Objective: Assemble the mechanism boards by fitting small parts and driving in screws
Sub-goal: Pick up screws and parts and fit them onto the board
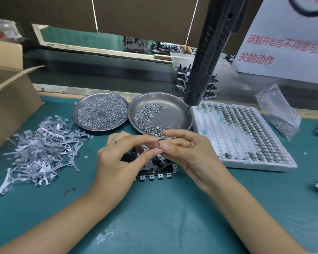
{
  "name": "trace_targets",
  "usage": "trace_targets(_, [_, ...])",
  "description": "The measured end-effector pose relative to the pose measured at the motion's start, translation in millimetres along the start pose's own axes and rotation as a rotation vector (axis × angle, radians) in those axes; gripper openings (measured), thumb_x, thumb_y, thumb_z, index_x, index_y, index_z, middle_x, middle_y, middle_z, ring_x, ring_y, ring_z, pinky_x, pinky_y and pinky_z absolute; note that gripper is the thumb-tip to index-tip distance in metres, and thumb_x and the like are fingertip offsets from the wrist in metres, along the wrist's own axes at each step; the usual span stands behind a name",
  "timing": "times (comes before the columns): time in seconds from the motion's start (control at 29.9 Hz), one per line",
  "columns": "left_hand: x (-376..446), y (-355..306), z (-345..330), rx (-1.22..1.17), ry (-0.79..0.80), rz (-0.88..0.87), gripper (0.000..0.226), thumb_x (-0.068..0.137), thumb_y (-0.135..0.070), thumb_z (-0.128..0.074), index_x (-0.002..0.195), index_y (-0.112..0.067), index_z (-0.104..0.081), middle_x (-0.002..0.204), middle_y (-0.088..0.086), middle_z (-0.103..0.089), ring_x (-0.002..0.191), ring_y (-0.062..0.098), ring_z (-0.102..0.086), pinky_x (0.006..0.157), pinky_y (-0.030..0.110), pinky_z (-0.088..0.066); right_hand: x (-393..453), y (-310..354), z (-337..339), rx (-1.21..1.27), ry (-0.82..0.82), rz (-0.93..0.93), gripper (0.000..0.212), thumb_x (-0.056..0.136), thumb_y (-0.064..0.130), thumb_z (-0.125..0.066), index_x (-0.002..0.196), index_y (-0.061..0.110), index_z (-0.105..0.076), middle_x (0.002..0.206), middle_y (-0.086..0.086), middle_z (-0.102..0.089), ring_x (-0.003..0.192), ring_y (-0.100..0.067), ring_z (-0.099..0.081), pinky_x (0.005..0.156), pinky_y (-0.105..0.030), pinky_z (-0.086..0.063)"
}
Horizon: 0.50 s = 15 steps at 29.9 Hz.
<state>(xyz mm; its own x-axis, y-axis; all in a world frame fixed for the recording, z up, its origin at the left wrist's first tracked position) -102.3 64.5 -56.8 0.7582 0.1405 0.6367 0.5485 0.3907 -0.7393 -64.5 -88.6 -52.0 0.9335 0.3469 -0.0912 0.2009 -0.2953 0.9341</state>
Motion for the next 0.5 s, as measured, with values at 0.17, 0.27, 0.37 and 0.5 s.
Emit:
trace_targets(0.17, [-3, -5, -7, 0.036, 0.113, -0.151, 0.015, 0.08, -0.028, -0.067, 0.095, -0.028, -0.07, 0.093, -0.015, -0.067, 0.084, -0.001, -0.058, 0.076, 0.036, -0.043, 2, -1, 4, 0.021, 0.195, -0.143, 0.028, 0.063, 0.003, -0.075, 0.088, 0.014, -0.075, 0.087, -0.01, -0.072, 0.083, -0.018, -0.07, 0.075, -0.024, -0.055])
trace_targets(0.27, [-5, -4, -9, 0.033, 0.127, -0.139, 0.016, 0.084, -0.027, -0.066, 0.099, -0.025, -0.067, 0.095, -0.013, -0.066, 0.09, 0.005, -0.06, 0.079, 0.037, -0.045, -2, 10, 5, -0.061, 0.256, -0.142, 0.03, 0.062, 0.01, -0.078, 0.091, 0.015, -0.074, 0.088, -0.007, -0.073, 0.08, -0.015, -0.07, 0.076, -0.023, -0.055])
trace_targets(0.37, [-2, -2, -5, -0.048, 0.09, -0.01, 0.013, 0.084, -0.025, -0.066, 0.096, -0.027, -0.069, 0.092, -0.014, -0.065, 0.09, 0.005, -0.061, 0.082, 0.019, -0.045, -6, 38, 24, -0.375, 0.146, -0.016, 0.02, 0.069, 0.014, -0.077, 0.088, 0.016, -0.073, 0.079, -0.004, -0.073, 0.071, -0.014, -0.069, 0.066, -0.022, -0.054])
trace_targets(0.5, [1, 5, 1, -0.129, 0.002, 0.177, 0.014, 0.081, -0.028, -0.064, 0.085, -0.039, -0.072, 0.091, -0.018, -0.068, 0.086, -0.004, -0.061, 0.077, 0.009, -0.044, -11, 83, 92, -1.027, -0.373, 0.188, 0.018, 0.083, -0.002, -0.067, 0.084, 0.015, -0.072, 0.073, 0.001, -0.07, 0.067, -0.013, -0.066, 0.066, -0.024, -0.05])
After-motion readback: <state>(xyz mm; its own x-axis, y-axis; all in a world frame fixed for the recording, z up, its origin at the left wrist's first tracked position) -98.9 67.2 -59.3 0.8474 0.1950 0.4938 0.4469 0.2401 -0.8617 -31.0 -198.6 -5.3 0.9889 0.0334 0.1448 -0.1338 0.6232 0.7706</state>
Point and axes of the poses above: each hand's wrist, its own x-axis towards the middle knuckle, its own z-axis out of the back of the hand, y = z × x, the point moved 3 cm from there along x, towards the middle knuckle
